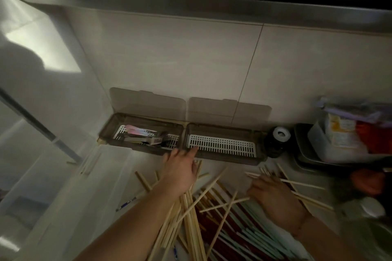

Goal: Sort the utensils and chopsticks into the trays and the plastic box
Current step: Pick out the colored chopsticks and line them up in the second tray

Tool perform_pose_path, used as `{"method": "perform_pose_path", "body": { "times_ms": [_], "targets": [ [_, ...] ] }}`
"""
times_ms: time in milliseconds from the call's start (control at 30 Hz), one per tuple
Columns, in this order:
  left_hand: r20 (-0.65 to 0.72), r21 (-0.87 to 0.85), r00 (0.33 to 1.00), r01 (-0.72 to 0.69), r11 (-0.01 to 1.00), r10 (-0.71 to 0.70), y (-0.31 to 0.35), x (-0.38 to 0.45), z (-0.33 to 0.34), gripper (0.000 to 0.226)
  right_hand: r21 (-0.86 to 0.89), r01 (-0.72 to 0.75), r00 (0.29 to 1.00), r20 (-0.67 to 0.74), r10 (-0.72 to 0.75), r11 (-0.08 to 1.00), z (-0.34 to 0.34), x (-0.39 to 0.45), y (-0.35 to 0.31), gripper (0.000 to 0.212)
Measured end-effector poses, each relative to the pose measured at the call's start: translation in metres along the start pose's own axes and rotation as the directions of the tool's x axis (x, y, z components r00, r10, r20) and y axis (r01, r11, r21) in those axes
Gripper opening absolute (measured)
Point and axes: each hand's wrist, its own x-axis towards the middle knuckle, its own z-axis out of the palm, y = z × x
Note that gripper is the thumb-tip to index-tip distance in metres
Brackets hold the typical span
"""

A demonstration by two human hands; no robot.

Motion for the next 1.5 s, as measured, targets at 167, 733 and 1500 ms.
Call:
{"method": "perform_pose_path", "body": {
  "times_ms": [167,733,1500],
  "targets": [
    [-0.008,0.067,1.000,-0.030,0.997,0.031,-0.003,0.008,0.005,0.056,0.228,-0.218,0.974,-0.008,0.226,0.949,0.005,-0.028,0.032,0.025],
    [0.122,-0.084,0.728,-0.670,0.738,0.675,0.026,-0.070,0.031,0.042,0.329,-0.446,0.893,0.103,0.438,0.832,0.051,-0.001,0.003,0.011],
    [0.011,0.078,0.951,-0.310,0.948,0.310,-0.041,-0.100,0.027,0.038,-0.082,-0.473,0.845,0.238,0.478,0.877,0.045,-0.021,-0.051,0.022]
  ]
}}
